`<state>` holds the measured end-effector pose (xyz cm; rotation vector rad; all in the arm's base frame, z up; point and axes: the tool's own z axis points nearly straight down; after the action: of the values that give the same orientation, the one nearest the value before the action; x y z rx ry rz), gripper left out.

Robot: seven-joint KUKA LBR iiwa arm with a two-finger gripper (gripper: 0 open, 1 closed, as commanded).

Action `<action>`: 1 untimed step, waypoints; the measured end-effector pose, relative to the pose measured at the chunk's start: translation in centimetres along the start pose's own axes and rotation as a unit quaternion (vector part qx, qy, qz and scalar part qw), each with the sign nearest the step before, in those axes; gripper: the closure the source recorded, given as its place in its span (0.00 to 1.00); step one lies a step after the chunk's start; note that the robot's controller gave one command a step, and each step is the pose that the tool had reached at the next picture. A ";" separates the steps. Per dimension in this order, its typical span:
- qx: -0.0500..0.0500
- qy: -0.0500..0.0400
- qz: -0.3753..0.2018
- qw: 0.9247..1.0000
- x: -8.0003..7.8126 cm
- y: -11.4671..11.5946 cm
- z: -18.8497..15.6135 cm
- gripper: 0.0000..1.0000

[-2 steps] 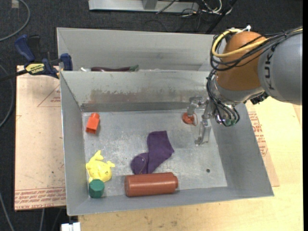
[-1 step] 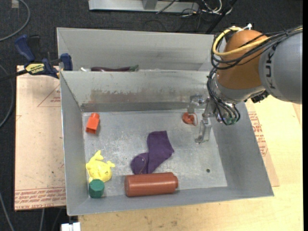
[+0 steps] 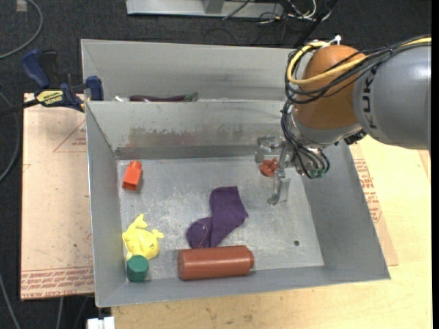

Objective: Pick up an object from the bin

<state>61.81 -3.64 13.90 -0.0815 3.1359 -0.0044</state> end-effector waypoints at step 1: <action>-0.002 0.000 0.005 1.000 0.1 3.8 3.6 0.00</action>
Offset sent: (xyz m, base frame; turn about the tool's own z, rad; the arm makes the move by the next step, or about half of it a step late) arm -0.0154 0.0578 -0.0611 0.1258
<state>61.52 0.12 10.32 -0.0666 3.1368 0.0033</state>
